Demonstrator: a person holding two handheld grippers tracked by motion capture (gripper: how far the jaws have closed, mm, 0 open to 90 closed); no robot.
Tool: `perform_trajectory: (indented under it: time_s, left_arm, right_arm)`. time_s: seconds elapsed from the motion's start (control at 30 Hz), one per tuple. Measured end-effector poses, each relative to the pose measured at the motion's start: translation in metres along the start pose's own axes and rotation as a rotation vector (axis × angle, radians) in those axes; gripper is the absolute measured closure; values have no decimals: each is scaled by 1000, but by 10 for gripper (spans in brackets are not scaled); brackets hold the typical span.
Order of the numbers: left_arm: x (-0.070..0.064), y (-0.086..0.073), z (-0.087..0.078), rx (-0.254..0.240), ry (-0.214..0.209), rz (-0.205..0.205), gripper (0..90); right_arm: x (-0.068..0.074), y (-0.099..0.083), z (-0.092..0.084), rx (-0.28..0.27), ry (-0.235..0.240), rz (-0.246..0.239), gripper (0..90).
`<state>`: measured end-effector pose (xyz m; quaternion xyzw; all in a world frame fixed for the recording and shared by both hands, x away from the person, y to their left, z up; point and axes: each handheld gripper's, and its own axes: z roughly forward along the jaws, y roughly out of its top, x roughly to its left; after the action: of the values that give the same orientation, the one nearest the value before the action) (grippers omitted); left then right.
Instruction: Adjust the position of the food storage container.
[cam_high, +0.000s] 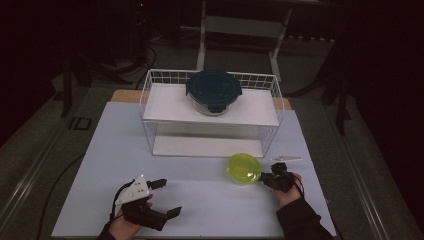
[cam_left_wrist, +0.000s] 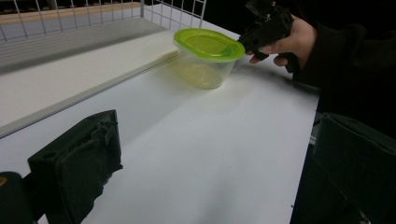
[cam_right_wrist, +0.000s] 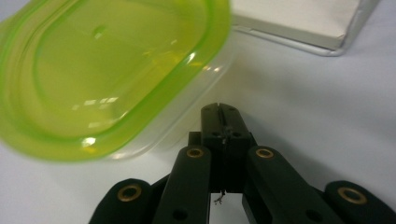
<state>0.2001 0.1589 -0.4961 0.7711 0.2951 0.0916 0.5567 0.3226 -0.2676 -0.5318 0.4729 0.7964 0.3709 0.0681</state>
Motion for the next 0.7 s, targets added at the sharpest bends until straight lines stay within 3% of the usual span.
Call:
perform_trajectory:
  time_s: [0.23,0.7]
  left_arm:
    - [0,0,-1,-2,3,0,6]
    - [0,0,-1,-2,3,2,6]
  right_arm:
    - [8,9,8,4,20,-22,900]
    - [42,27,35,14,85,-77,900]
